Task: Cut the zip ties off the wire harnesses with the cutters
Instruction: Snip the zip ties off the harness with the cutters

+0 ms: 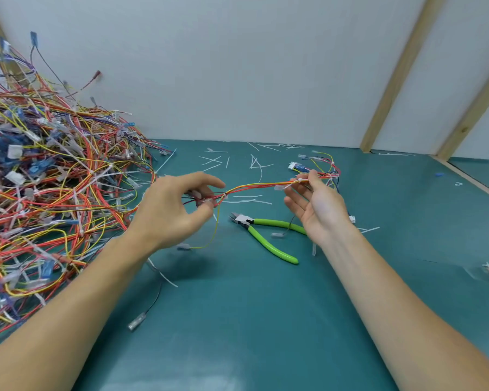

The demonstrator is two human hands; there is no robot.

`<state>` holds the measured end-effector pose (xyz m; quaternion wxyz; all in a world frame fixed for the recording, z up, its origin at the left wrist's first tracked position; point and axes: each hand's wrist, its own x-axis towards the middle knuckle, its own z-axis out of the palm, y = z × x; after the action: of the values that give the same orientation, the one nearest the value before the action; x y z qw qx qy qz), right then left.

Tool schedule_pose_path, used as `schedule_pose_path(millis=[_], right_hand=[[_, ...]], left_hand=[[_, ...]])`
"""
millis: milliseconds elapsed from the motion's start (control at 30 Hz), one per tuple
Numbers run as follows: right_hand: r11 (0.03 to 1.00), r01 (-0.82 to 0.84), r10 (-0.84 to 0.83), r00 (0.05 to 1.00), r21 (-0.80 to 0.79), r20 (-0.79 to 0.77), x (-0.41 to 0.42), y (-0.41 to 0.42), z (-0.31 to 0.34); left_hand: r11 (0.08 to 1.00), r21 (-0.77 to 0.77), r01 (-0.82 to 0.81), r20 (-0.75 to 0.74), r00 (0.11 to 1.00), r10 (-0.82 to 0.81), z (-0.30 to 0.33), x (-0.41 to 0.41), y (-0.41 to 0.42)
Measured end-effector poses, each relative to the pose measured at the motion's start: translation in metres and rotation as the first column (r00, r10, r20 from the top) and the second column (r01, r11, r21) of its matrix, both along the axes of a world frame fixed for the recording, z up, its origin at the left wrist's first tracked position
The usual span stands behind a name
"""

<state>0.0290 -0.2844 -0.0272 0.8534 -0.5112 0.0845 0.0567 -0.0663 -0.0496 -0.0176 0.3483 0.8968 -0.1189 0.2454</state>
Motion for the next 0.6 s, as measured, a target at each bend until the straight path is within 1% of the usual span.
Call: schedule_pose_path(millis=[33, 67, 100, 133, 200, 267, 300, 333, 400, 433, 467, 500, 567, 600], right_hand=[[1.0, 0.01, -0.01, 1.0, 0.028, 0.001, 0.001, -0.002, 0.0], [0.999, 0.021, -0.021, 1.0, 0.049, 0.003, 0.002, -0.003, 0.001], [0.998, 0.031, -0.031, 0.999, 0.053, 0.006, 0.003, -0.004, 0.001], [0.999, 0.042, -0.043, 0.999, 0.027, 0.014, 0.003, -0.004, 0.001], [0.987, 0.093, -0.083, 0.993, -0.127, 0.083, 0.003, -0.003, -0.001], [0.934, 0.202, -0.131, 0.961, -0.295, 0.246, 0.004, -0.001, -0.003], [0.909, 0.246, -0.136, 0.938, -0.337, 0.318, 0.004, 0.0, -0.003], [0.9, 0.258, -0.125, 0.925, -0.352, 0.359, 0.002, 0.003, -0.003], [0.912, 0.19, -0.052, 0.933, -0.364, 0.357, -0.004, 0.01, -0.005], [0.921, 0.131, -0.004, 0.946, -0.368, 0.325, -0.006, 0.013, -0.008], [0.931, 0.077, 0.03, 0.958, -0.356, 0.285, -0.007, 0.016, -0.011], [0.946, 0.045, 0.038, 0.968, -0.321, 0.249, -0.008, 0.017, -0.012], [0.98, 0.069, -0.031, 0.979, -0.187, 0.201, -0.004, 0.012, -0.008], [0.989, 0.102, -0.082, 0.981, -0.104, 0.177, -0.001, 0.007, -0.004]], left_hand=[[0.99, 0.137, -0.016, -0.003, 1.0, 0.017, 0.0, -0.001, -0.002], [0.971, 0.241, -0.011, -0.038, 0.999, 0.021, -0.001, -0.001, -0.006], [0.954, 0.301, -0.006, -0.073, 0.997, 0.029, -0.003, -0.001, -0.008], [0.947, 0.322, -0.013, -0.068, 0.997, 0.037, -0.005, 0.0, -0.009], [0.95, 0.301, -0.089, 0.031, 0.996, 0.084, -0.006, 0.003, -0.004], [0.945, 0.258, -0.202, 0.139, 0.976, 0.17, -0.002, 0.006, 0.007], [0.944, 0.244, -0.222, 0.161, 0.969, 0.186, 0.0, 0.007, 0.01], [0.954, 0.23, -0.192, 0.154, 0.975, 0.159, 0.0, 0.008, 0.011], [0.969, 0.239, -0.067, 0.106, 0.993, 0.043, 0.0, 0.005, 0.002], [0.966, 0.257, -0.035, 0.112, 0.994, 0.006, -0.002, 0.003, -0.006], [0.969, 0.243, -0.037, 0.148, 0.989, 0.001, -0.002, 0.002, -0.012], [0.98, 0.184, -0.072, 0.197, 0.98, 0.035, -0.002, 0.003, -0.014], [0.971, 0.074, -0.226, 0.258, 0.945, 0.2, -0.001, 0.008, -0.007], [0.94, 0.096, -0.327, 0.237, 0.925, 0.297, -0.001, 0.009, -0.001]])
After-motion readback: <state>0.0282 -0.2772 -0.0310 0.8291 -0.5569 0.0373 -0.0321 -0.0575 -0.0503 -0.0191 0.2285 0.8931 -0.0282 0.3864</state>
